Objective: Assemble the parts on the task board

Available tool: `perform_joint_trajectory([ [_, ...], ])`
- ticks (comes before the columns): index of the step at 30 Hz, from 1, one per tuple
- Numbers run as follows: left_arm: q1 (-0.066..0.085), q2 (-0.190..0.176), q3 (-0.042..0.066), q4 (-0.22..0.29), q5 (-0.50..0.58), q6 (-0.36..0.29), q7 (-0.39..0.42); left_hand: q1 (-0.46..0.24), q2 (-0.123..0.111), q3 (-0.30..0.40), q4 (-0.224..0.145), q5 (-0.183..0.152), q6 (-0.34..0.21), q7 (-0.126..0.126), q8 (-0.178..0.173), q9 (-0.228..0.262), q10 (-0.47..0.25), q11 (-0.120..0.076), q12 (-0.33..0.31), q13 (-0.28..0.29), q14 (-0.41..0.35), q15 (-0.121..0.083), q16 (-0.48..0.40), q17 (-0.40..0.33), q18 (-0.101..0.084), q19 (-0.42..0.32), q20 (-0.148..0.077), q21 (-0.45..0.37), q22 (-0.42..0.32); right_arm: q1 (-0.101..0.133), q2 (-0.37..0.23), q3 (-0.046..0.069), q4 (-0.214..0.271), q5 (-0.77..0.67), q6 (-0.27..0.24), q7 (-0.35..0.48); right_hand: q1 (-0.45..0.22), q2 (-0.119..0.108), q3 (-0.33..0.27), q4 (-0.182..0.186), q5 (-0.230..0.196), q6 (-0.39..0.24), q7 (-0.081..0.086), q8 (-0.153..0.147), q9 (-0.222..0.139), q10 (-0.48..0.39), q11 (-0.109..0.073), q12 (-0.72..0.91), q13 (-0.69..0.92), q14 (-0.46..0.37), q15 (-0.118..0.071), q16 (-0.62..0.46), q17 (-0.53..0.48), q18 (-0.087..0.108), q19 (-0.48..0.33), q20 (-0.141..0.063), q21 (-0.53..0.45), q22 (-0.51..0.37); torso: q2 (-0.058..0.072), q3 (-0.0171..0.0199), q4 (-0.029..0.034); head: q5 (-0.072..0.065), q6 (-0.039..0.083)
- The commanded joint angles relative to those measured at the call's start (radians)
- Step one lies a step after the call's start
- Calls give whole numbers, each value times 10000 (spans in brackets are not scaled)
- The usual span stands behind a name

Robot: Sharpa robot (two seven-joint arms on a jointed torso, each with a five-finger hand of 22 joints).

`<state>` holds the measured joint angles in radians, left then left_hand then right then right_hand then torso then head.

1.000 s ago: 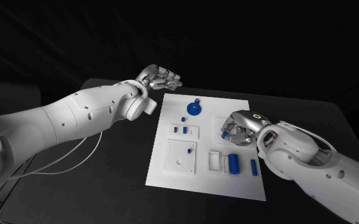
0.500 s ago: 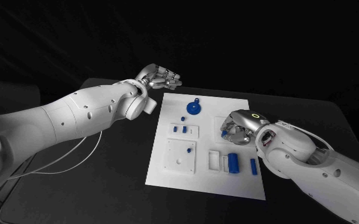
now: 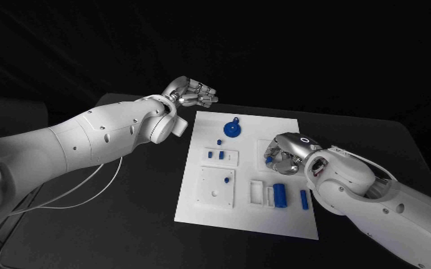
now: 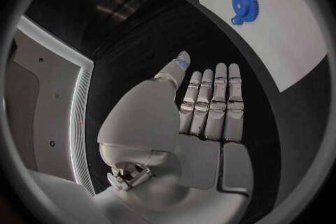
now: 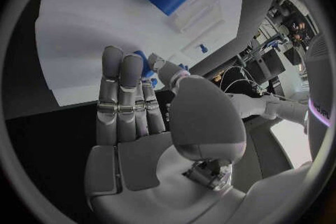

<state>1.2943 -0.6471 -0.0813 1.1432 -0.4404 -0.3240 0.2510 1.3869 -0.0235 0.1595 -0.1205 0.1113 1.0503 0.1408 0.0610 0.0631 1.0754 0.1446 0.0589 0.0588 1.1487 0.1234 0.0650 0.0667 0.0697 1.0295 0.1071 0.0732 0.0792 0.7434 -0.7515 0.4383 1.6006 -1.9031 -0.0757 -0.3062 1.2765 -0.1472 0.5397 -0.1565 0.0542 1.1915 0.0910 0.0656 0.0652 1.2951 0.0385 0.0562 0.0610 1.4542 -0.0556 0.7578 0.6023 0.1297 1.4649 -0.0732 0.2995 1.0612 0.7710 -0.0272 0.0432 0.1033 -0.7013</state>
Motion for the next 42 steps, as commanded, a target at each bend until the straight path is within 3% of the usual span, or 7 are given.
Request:
perform_joint_trajectory([
  [1,4,10,9,13,76,113,100,-3,69,-40,-25,42,-22,19,10,-11,-64,-6,-1,-9,-39,16,-34,0,-133,-21,40,42,-17,-42,41,-48,37,-170,-148,61,251,183,274,-128,-56,330,-59,59,50,404,-138,92,41,1,-98,-21,25,-5,335,-100,17,64,0,2,0,10,-4],
  [7,4,-12,9,20,85,122,97,-36,99,-14,-56,46,-25,19,11,-10,-71,-5,-1,-9,-41,15,-33,1,-129,-23,42,46,-14,-44,49,-51,100,-415,-753,61,200,218,1047,-452,-66,825,-140,-11,80,894,-233,60,55,-4,-193,-29,90,-153,227,-261,202,403,7,13,0,28,-9],
  [17,4,-39,9,9,93,121,97,-36,99,-14,-56,46,-25,19,11,-10,-71,-5,-1,-9,-41,15,-33,1,-129,-23,42,46,-14,-47,50,-45,280,-662,-1523,77,423,315,797,-225,-60,909,-177,-6,165,1046,-286,64,69,41,-218,-108,159,-161,188,-292,270,742,0,10,-8,43,-14],
  [27,4,-32,9,-91,163,133,102,-36,99,-14,-56,46,-25,19,11,-10,-71,-5,-1,-9,-41,15,-33,1,-129,-23,42,46,-14,-46,-71,226,900,41,-1884,229,477,220,870,-113,-57,921,-185,-9,222,1076,-295,64,68,60,-225,-134,229,-127,203,-294,232,912,-9,-2,-4,54,2],
  [34,4,0,8,-143,180,131,103,-40,117,19,-76,49,-23,19,10,-11,-67,-5,-1,-9,-35,12,-34,0,-127,-18,37,51,-10,-45,41,276,1313,622,-1825,426,485,247,788,-119,-59,909,-182,-6,240,1052,-292,62,63,57,-219,-188,246,-109,211,-282,147,999,-7,-10,-6,123,37],
  [38,4,27,8,-165,184,133,105,-40,117,19,-76,49,-23,19,10,-11,-67,-5,-1,-9,-35,12,-34,0,-127,-18,37,51,-10,-46,225,188,1391,703,-1810,500,481,261,770,-129,-58,903,-179,-10,240,1051,-291,62,63,70,-220,-204,247,-110,219,-283,113,1028,-14,-16,-3,154,28],
  [42,4,71,8,-194,190,138,110,-40,117,19,-76,49,-23,19,10,-11,-67,-5,-1,-9,-35,12,-34,0,-127,-18,37,51,-10,-46,477,-89,1404,628,-1804,571,480,264,763,-139,-58,904,-178,-8,241,1054,-291,63,63,71,-223,-210,248,-107,224,-285,101,1040,-14,-18,-2,189,18],
])
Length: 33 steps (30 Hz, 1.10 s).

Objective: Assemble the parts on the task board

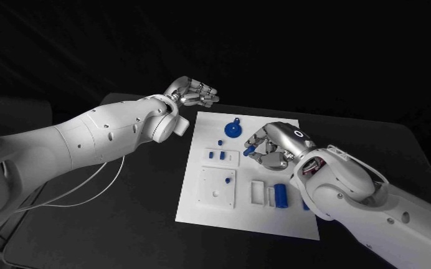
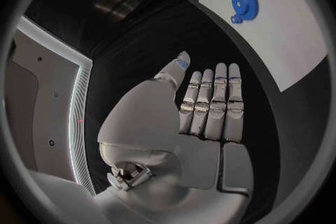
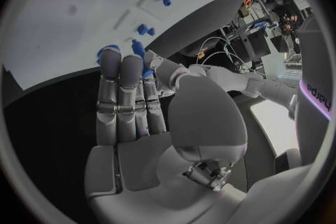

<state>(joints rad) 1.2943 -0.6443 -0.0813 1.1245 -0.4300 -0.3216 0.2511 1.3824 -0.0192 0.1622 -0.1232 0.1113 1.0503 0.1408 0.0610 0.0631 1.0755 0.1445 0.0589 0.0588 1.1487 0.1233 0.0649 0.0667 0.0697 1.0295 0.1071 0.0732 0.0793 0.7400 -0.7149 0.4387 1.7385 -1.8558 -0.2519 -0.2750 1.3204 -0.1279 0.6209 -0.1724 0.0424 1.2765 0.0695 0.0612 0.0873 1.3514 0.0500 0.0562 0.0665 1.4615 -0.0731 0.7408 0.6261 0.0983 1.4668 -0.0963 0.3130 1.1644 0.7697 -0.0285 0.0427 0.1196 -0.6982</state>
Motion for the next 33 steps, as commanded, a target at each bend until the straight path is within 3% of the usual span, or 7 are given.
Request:
perform_joint_trajectory([
  [1,3,64,8,-19,89,115,113,4,74,-7,-50,49,-23,19,10,-10,-67,-5,-1,-9,-35,12,-34,0,-127,-18,37,51,-12,-12,222,-261,26,110,-42,288,40,76,-49,7,61,51,37,34,18,489,-405,63,8,1,-46,-45,12,209,210,-53,-52,23,2,-7,7,43,-22],
  [2,3,69,8,-22,90,116,114,4,74,-7,-50,49,-23,19,10,-10,-67,-5,-1,-9,-35,12,-34,0,-127,-18,37,51,-12,-12,251,-306,25,95,-42,295,40,78,-49,3,61,50,37,33,18,488,-405,63,8,2,-45,-47,13,209,212,-53,-58,29,0,-9,8,47,-26],
  [4,1,107,8,-43,95,117,121,4,74,-7,-50,49,-23,19,10,-10,-67,-5,-1,-9,-35,12,-34,0,-127,-18,37,51,-12,-12,443,-605,2,-20,-27,347,38,83,-49,-6,61,51,37,34,18,481,-402,60,7,5,-46,-49,15,210,218,-52,-66,38,2,-6,5,82,-14],
  [9,-5,184,9,-71,107,123,128,-18,80,7,-55,50,-26,20,10,-11,-65,-7,-2,-10,-37,13,-34,0,-128,-18,38,52,-11,-11,737,-1091,-83,-242,21,415,27,92,-51,-38,61,52,39,34,16,486,-402,62,8,2,-44,-62,17,212,225,-53,-97,66,2,-10,18,132,-37],
  [19,-19,290,9,-91,116,129,127,-18,80,7,-55,50,-26,20,10,-11,-65,-7,-2,-10,-37,13,-34,0,-128,-18,38,52,-11,-13,1228,-1738,-476,-744,-32,409,15,98,-31,-76,61,56,37,35,12,484,-399,61,7,7,-44,-68,20,210,238,-52,-120,101,20,5,15,327,-73],
  [25,-22,315,8,-65,119,135,126,-18,80,7,-55,50,-26,20,10,-11,-65,-7,-2,-10,-37,13,-34,0,-128,-18,38,52,-11,-16,1422,-1955,-630,-1148,-114,375,-9,96,14,-121,61,61,35,35,6,493,-397,60,8,20,-42,-66,28,207,258,-50,-142,145,17,2,20,422,-126],
  [33,-22,307,8,-56,122,135,123,-32,95,21,-66,53,-42,24,9,-11,-64,-6,-1,-9,-38,12,-34,0,-129,-19,37,51,-10,-16,1475,-2033,-731,-1370,-11,319,-19,92,26,-131,61,72,31,36,6,497,-400,62,7,16,-46,-67,31,209,265,-55,-150,164,11,11,2,456,-185],
])
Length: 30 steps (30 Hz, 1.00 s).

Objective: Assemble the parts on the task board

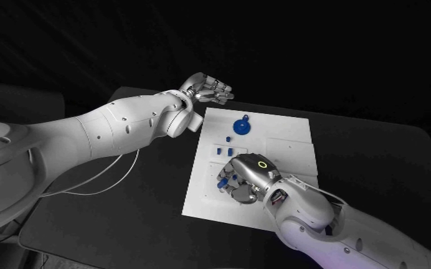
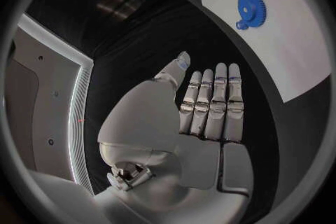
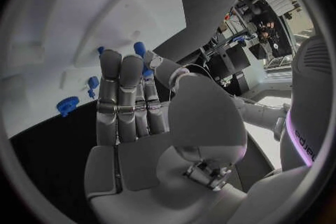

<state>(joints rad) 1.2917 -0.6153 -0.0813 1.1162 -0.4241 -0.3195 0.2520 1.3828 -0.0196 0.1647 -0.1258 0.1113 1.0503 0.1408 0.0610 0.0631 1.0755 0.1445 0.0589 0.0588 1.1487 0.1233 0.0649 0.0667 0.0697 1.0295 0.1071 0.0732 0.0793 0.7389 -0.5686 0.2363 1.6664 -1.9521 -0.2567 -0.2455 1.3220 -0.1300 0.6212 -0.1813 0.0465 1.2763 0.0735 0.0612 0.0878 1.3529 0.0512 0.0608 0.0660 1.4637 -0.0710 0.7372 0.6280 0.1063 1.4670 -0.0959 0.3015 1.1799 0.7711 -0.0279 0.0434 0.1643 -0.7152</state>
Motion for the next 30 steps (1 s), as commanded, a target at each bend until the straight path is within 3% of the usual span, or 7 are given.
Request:
perform_joint_trajectory([
  [1,3,15,9,28,63,116,114,-36,99,-4,-40,53,-42,25,9,-11,-64,-6,-1,-9,-38,12,-34,0,-129,-19,37,51,-11,-6,10,-12,-12,-415,65,21,-44,106,33,-61,20,77,-11,34,-2,487,-414,16,12,-5,-70,-28,17,134,270,-61,-48,35,-4,8,-7,5,-17],
  [11,-2,6,9,9,63,116,119,-36,99,-4,-40,53,-42,25,9,-11,-64,-6,-1,-9,-38,12,-34,0,-129,-19,37,51,-11,-6,-35,-33,-10,-396,345,11,-59,107,22,-75,20,84,-10,34,-4,492,-416,16,12,-4,-70,-23,24,137,276,-59,-62,62,0,19,-13,-17,-78],
  [30,-12,9,9,-32,64,119,131,-36,99,-4,-40,53,-42,25,9,-11,-64,-6,-1,-9,-38,12,-34,0,-129,-19,37,51,-11,-6,-91,-81,-36,-390,654,-34,-78,145,-17,-138,20,86,-11,34,-10,491,-416,17,13,-10,-70,-22,39,129,289,-60,-76,162,-2,-1,-6,-34,-104],
])
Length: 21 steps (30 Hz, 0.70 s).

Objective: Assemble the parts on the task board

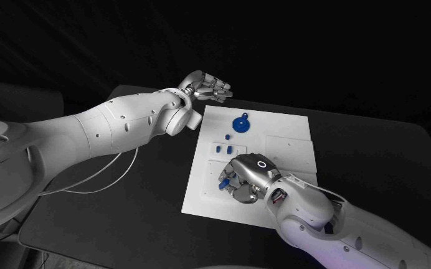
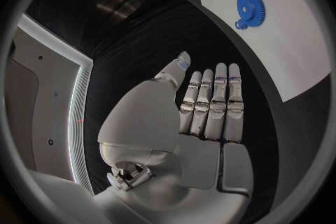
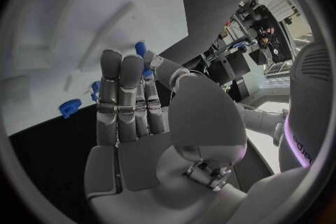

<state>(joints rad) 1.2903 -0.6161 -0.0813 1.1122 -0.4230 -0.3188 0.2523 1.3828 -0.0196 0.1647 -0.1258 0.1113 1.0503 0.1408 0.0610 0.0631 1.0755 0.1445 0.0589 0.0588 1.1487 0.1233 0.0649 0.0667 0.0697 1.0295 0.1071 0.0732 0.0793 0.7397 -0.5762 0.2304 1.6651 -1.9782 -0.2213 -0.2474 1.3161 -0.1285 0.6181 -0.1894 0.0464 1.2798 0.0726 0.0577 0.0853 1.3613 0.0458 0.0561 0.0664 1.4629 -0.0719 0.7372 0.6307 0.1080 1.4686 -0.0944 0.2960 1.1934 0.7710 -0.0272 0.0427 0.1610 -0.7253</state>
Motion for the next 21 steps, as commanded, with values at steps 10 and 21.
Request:
perform_joint_trajectory([
  [10,3,6,9,8,55,111,126,-36,99,-4,-40,53,-42,25,9,-11,-64,-6,-1,-9,-38,12,-34,0,-129,-19,37,51,-11,-14,-20,-53,-41,-215,398,-89,-24,133,25,-68,21,48,-1,69,12,404,-360,63,8,0,-62,-23,12,110,277,-77,-5,53,0,-4,3,-6,-14],
  [21,3,-4,9,9,56,112,123,-36,99,-4,-40,53,-42,25,9,-11,-64,-6,-1,-9,-38,12,-34,0,-129,-19,37,51,-11,-14,-33,-61,-11,-296,473,-144,-43,136,33,-89,21,54,-2,70,12,407,-362,64,9,-1,-61,-26,15,105,277,-76,5,108,-1,-1,-1,1,-24],
])
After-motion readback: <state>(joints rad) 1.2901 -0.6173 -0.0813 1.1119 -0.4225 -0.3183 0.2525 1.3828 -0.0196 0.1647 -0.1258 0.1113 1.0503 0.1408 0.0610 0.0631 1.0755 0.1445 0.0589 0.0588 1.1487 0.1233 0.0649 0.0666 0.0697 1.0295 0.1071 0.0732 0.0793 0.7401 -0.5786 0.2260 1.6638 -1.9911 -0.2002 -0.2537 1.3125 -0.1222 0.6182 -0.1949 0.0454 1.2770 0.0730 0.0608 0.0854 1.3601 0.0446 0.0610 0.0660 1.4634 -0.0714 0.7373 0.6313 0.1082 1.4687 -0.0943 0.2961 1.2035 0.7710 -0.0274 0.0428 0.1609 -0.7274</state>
